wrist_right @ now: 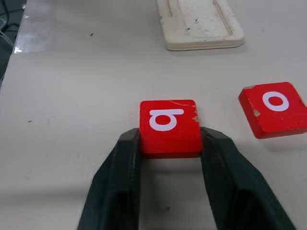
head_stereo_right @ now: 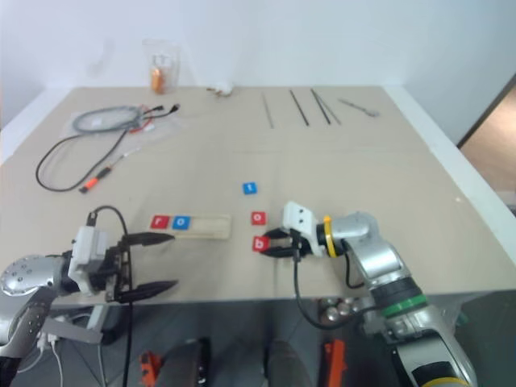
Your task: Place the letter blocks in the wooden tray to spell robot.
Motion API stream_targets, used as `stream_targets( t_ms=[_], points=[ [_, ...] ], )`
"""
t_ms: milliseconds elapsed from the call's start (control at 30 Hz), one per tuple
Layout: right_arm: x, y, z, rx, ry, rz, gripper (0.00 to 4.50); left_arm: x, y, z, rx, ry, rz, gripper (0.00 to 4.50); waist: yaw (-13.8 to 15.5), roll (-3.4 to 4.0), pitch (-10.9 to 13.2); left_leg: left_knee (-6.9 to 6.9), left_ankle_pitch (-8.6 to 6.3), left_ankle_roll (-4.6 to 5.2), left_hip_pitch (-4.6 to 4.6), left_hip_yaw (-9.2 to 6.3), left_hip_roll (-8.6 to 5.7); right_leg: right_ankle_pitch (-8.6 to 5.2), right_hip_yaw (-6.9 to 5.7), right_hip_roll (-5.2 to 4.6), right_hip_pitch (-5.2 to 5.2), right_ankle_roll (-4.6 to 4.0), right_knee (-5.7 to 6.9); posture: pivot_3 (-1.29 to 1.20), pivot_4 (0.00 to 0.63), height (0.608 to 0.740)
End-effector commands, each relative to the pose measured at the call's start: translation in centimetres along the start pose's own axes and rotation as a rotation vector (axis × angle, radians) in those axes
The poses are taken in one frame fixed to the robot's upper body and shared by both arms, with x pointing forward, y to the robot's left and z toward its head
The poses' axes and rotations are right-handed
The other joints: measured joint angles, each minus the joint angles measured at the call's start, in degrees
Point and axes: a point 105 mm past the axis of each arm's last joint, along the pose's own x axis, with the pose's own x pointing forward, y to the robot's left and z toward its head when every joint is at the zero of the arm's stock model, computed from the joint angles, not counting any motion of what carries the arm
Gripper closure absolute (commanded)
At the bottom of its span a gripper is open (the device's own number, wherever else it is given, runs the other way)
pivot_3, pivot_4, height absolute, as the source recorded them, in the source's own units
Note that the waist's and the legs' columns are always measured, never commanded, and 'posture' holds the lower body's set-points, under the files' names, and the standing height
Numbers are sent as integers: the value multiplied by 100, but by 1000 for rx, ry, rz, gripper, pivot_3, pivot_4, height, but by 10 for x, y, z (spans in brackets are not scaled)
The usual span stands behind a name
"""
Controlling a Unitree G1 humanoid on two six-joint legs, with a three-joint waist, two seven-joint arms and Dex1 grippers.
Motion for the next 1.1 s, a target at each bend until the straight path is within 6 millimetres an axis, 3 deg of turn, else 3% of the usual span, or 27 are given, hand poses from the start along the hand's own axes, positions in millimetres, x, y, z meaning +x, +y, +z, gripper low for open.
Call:
stream_targets(
  t_ms=[33, 233, 400, 567, 767, 900, 1100],
  points=[
    [-5, -6, 3, -7, -4, -28, 3318, 2, 2, 4, 36, -8, -4, 0, 0, 0, 0, 0, 0, 0, 0, 0, 0, 1, 0, 0, 0, -1, 0, 0, 150, 740],
    [-10, -15, 13, 7, -20, -62, 3318, -7, 17, 7, -4, -35, 93, 0, -2, -1, 1, 0, 0, 0, 1, 0, 0, 1, 0, 1, -1, -2, 0, 0, 150, 740],
    [-18, -17, 87, -36, -195, 8, 3318, -44, 28, 8, -37, 26, 168, 0, -70, -4, 9, -7, 0, 0, -2, -2, 2, 5, 5, 5, -14, -6, 1, 0, 150, 740],
    [-4, -29, 119, -38, -190, 18, 3318, -62, 35, 6, -51, 59, 222, 0, -65, -9, 6, -25, -2, -3, -1, -7, 4, -3, 7, 13, -27, -12, 0, 0, 150, 740],
    [42, -42, 134, -14, -72, -4, 3318, -63, 32, 4, -51, 51, 239, 0, -66, -9, 7, -36, -6, -9, -18, -2, 9, -8, 8, 13, -46, -19, -1, 0, 150, 740],
    [62, -32, 134, -28, -9, 51, 3318, -56, 28, 4, -51, 37, 242, 0, -49, -10, 6, -44, -7, -11, -22, -2, 8, -11, 4, 13, -47, -27, -1, 0, 150, 740],
    [80, -14, 119, -33, 71, 111, 3318, -47, 20, 1, -53, 30, 252, 0, -51, -13, 6, -44, -12, -18, -29, -4, 8, -14, 2, 12, -48, -28, -2, 0, 150, 740]
  ],
)
